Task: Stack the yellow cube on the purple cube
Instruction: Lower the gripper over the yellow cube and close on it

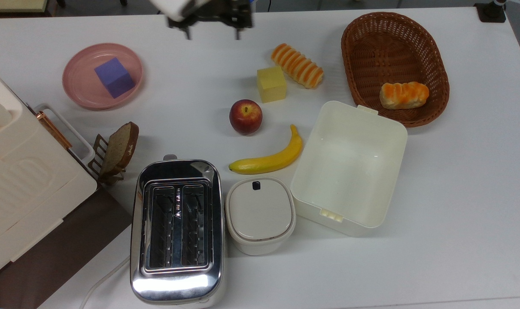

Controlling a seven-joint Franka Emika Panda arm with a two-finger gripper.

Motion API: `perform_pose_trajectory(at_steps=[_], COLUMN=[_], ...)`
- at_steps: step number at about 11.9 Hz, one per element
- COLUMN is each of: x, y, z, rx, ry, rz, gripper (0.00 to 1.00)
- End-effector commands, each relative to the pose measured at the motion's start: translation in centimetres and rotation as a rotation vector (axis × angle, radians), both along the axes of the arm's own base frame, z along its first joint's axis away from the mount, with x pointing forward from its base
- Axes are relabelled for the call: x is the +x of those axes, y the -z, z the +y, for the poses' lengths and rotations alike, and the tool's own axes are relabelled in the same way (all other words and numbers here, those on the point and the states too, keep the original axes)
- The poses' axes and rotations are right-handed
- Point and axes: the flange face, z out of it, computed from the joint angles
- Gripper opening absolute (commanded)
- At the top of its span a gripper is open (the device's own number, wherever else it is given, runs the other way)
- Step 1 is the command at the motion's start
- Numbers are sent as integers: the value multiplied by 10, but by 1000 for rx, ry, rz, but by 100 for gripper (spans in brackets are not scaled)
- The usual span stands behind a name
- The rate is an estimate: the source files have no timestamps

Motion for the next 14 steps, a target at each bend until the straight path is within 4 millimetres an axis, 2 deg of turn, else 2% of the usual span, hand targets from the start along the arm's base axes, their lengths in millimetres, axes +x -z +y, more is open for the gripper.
perform_pose_trajectory(at_steps=[1, 2, 4, 7, 9, 11, 13, 14], x=[-14, -17, -24, -36, -40, -39, -38, -37], y=[35, 63, 121, 184, 221, 238, 234, 233], z=[67, 94, 121, 137, 136, 137, 136, 136], rx=[43, 38, 21, -22, -54, -65, -67, -67], ry=[-117, -161, -206, -259, -274, -273, -264, -262], rz=[46, 50, 82, 88, 110, 121, 114, 112], gripper=[100, 100, 100, 100, 100, 100, 97, 100])
